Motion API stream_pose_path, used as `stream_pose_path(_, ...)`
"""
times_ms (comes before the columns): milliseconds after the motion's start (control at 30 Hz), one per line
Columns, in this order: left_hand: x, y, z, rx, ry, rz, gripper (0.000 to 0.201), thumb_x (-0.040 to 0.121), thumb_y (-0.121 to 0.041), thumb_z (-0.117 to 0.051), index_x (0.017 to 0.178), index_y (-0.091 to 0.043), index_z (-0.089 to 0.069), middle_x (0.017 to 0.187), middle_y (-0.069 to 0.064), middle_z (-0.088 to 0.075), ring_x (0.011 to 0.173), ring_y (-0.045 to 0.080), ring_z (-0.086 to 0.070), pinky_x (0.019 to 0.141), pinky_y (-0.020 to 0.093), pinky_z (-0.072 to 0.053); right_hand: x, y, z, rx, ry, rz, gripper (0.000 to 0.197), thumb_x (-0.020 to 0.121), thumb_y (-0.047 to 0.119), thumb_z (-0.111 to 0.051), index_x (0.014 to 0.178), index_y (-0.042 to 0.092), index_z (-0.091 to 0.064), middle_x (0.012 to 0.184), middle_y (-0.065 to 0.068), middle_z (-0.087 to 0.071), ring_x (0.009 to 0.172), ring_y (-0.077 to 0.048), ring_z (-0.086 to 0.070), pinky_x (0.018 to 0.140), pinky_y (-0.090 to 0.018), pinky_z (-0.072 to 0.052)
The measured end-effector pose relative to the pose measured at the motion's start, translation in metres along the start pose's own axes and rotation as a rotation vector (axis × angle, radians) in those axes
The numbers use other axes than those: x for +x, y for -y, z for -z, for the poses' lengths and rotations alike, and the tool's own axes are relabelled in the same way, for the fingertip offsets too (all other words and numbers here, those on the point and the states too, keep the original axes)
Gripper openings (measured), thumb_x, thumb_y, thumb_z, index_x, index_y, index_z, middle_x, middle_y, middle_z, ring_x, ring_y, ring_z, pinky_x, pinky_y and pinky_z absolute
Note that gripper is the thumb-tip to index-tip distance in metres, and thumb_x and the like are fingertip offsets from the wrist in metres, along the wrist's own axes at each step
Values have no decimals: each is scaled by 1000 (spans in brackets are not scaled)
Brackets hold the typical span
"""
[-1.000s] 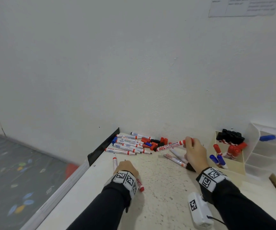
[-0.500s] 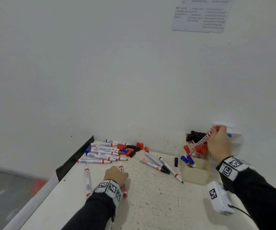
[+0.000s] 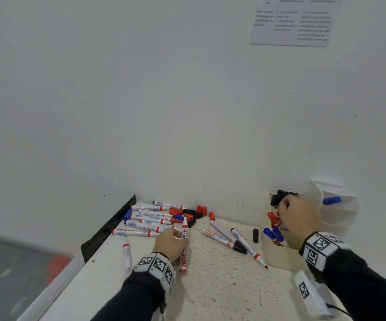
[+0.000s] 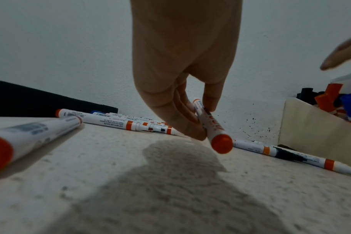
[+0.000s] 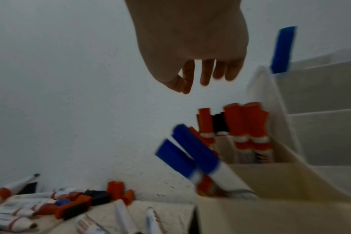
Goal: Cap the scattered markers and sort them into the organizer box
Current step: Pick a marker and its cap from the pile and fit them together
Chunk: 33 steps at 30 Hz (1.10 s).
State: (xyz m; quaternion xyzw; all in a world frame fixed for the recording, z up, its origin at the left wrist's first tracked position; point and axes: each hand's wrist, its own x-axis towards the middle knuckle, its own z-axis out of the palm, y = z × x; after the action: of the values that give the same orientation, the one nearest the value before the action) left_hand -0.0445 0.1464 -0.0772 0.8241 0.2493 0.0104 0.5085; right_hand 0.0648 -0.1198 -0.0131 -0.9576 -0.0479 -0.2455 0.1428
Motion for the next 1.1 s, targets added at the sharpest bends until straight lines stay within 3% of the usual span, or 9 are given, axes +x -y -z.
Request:
stream_pose_path(133, 6, -1, 2, 37, -24, -35, 12, 91, -20, -55, 102, -16, -52, 97, 4, -58, 87, 17, -62, 83, 33, -56, 10, 48, 7, 39, -157, 119, 19, 89, 19, -51, 94, 7, -64, 112, -13, -53, 101, -28, -44, 85, -40, -39)
stream_pose_path(233, 15, 1, 1, 90, -53, -71, 15, 92, -20, -54, 106, -18, -51, 100, 0, -54, 89, 14, -57, 82, 28, -52, 12, 84, -5, 133, -147, 261, 18, 86, 16, -53, 93, 5, -65, 110, -13, -54, 101, -29, -44, 82, -39, -39)
stream_pose_path(333, 25, 1, -2, 157, -45, -116, 8, 93, -21, -51, 101, -19, -50, 97, -1, -54, 87, 12, -54, 80, 24, -45, 12, 103, -35, 173, 69, 269, 24, 91, 23, -45, 103, 11, -63, 106, -6, -58, 99, -21, -47, 83, -32, -42)
stream_pose_path(400, 31, 1, -5, 198, -57, -143, 5, 93, -23, -51, 97, -19, -52, 100, 0, -58, 87, 12, -55, 84, 26, -48, 12, 107, -63, 222, 261, 205, 27, 93, 27, -42, 106, 16, -63, 108, -3, -62, 100, -20, -51, 89, -35, -45)
stream_pose_path(533, 41, 4, -12, 329, -152, -182, 18, 92, -28, -51, 108, -22, -57, 105, -2, -61, 96, 14, -59, 91, 35, -50, 10, 108, -107, 130, 570, 171, 35, 94, 39, -34, 120, 31, -57, 125, 1, -57, 118, -25, -44, 100, -41, -33)
stream_pose_path(800, 44, 11, -21, 325, -174, -227, 21, 94, -26, -50, 113, -22, -56, 111, -3, -60, 101, 14, -58, 93, 33, -49, 6, 124, -127, -97, 811, 122, 47, 96, 49, -20, 129, 31, -49, 136, -1, -49, 129, -31, -33, 105, -45, -24)
stream_pose_path(867, 45, 12, -23, 328, -168, -227, 21, 94, -26, -50, 114, -21, -56, 111, -2, -60, 102, 14, -58, 93, 34, -49, 4, 125, -129, -86, 780, 112, 42, 96, 47, -26, 120, 27, -55, 127, -2, -54, 124, -29, -38, 102, -43, -28)
stream_pose_path(967, 45, 14, -25, 345, -164, -208, 25, 96, -26, -44, 118, -19, -53, 117, 0, -59, 109, 17, -56, 97, 38, -45, 4, 124, -134, 109, 546, 75, 14, 92, 31, -46, 87, 20, -54, 99, -2, -56, 103, -24, -50, 92, -37, -38)
stream_pose_path(1100, 44, 14, -30, 344, -149, -175, 28, 98, -22, -40, 124, -14, -48, 121, 5, -56, 112, 20, -54, 99, 38, -45, -1, 123, -125, 464, 263, 64, 9, 90, 15, -55, 85, 14, -48, 82, -4, -55, 71, -16, -50, 61, -25, -39)
